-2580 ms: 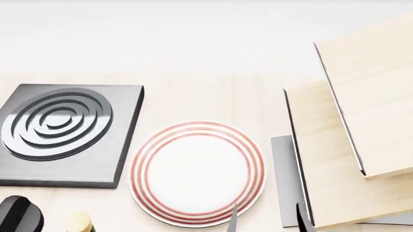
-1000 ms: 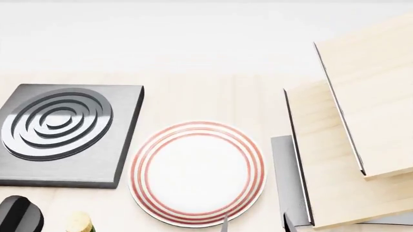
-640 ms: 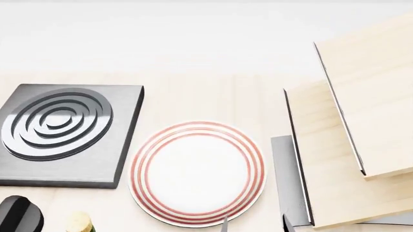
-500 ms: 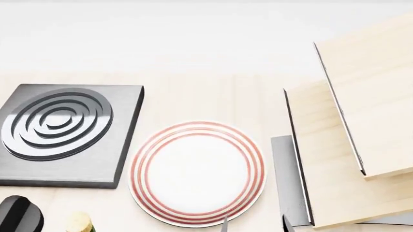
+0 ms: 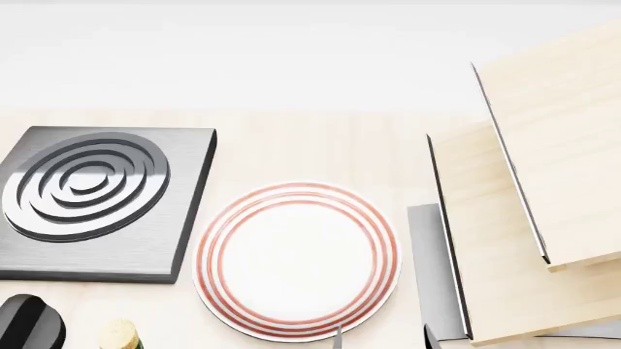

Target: Pick up the akita bowl and put it on the plate.

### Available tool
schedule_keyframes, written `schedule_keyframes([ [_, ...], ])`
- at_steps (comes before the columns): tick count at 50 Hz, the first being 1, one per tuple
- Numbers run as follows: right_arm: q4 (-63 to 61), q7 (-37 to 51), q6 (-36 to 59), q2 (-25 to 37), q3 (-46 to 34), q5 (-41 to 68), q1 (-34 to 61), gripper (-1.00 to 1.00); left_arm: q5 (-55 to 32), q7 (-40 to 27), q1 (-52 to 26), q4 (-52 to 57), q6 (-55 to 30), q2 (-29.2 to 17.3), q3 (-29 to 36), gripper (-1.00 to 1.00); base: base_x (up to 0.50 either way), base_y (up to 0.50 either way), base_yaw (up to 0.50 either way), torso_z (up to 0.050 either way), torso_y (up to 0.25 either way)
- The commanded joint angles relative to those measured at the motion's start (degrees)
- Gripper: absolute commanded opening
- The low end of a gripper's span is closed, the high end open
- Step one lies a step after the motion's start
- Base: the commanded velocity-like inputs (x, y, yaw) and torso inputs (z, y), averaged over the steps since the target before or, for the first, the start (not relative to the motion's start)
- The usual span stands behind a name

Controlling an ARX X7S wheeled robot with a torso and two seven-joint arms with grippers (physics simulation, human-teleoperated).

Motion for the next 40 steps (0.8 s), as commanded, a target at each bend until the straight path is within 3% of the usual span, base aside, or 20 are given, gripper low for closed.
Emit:
schedule_keyframes([
  [1,0.6,0.2,0.0,0.0,-0.3,0.1,0.3,1.00,2.7,2.8,3.7,-0.3,1.4,0.1,-0.2,1.00,0.00,0.00,0.00,0.000,0.000],
  [40,3.0,1.1,-0.4,-0.1,-1.4,0.3,1.4,1.00,3.1,5.0,13.3,2.4,2.7,0.5,-11.3,1.00,0.00,0.00,0.00,0.000,0.000],
])
